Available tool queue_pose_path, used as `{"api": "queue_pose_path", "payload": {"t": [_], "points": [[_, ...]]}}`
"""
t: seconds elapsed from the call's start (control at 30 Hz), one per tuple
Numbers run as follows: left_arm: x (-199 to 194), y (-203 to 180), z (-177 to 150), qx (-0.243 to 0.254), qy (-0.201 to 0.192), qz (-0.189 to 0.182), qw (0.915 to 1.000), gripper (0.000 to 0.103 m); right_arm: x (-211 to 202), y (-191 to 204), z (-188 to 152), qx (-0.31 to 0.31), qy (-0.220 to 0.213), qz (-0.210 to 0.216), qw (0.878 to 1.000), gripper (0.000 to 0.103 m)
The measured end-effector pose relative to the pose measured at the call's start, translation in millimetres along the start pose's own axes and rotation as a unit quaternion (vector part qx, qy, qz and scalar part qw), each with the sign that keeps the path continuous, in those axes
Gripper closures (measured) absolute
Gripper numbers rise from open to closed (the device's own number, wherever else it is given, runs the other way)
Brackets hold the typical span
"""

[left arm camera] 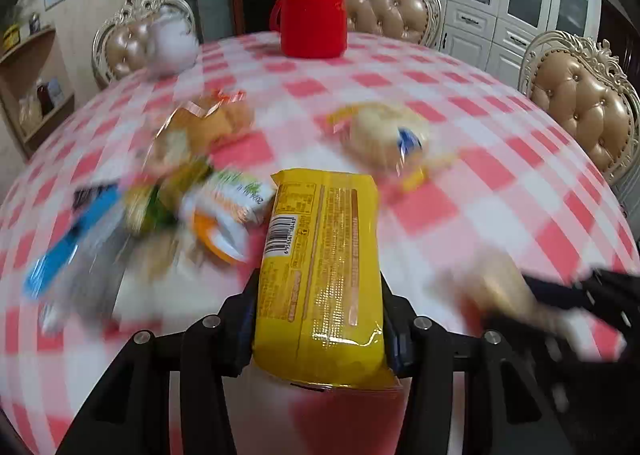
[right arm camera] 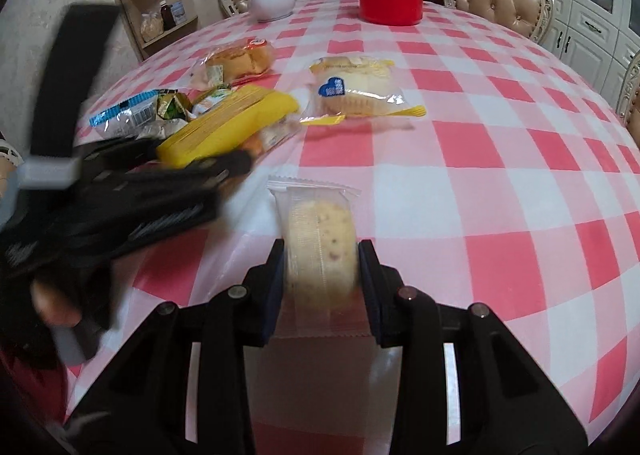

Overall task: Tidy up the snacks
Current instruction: 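Grasp a yellow biscuit pack with the left tool while the right tool grasps a wrapped round bun, then carry the yellow pack and wrapped bun toward the white box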

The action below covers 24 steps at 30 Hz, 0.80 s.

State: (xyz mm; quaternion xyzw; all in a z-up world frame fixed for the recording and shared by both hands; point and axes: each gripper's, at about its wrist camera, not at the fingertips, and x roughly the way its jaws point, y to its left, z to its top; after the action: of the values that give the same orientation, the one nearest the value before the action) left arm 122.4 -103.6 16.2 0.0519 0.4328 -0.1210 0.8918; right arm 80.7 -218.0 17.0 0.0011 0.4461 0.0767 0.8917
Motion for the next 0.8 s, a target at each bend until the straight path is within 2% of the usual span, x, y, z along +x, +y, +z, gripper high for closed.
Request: {"api": "queue_pose_path", "payload": {"t": [0.1, 0.2, 0.23, 0.3, 0.33, 0.37, 0.4, 0.47, 0.5, 0.8], "points": [[-17, 6, -19, -0.007, 0.01, -0.014, 0.9998, 0.048, -2, 1, 0, 0.003, -0.001, 0.006, 1.0, 0.064], [-19, 12, -23, -0.017, 0.001, -0.012, 0.9998, 0.031, -2, 4, 0, 0.001, 0.001, 0.006, 1.0, 0.064], [-17, 13, -22, -0.019, -0.01, -0.012, 0.9997, 0.029, -2, 5, -1, -0.001, 0.001, 0.006, 1.0, 0.064], [-10, 13, -20, -0.02, -0.013, -0.031, 0.9992, 0.029, -2, 5, -1, 0.0, 0.0, 0.006, 1.0, 0.064], [-4, 13, -19, -0.02, 0.0, -0.042, 0.9989, 0.029, -2, 4, -1, 0.001, -0.001, 0.007, 1.0, 0.064], [-6, 11, -19, -0.016, -0.006, -0.037, 0.9992, 0.029, -2, 4, -1, 0.003, -0.002, 0.007, 1.0, 0.064], [-6, 10, -18, -0.013, -0.006, -0.036, 0.9993, 0.029, -2, 4, -1, 0.003, -0.003, 0.008, 1.0, 0.064], [-5, 7, -18, -0.007, -0.001, -0.03, 0.9995, 0.04, -1, 5, -1, -0.001, -0.005, 0.004, 1.0, 0.064], [-7, 8, -18, -0.007, -0.006, -0.036, 0.9993, 0.053, -1, 6, -2, -0.003, -0.006, 0.001, 1.0, 0.064], [-31, 34, -31, -0.054, -0.031, -0.02, 0.9979, 0.054, -2, 9, -2, -0.01, -0.009, -0.014, 1.0, 0.064]]}}
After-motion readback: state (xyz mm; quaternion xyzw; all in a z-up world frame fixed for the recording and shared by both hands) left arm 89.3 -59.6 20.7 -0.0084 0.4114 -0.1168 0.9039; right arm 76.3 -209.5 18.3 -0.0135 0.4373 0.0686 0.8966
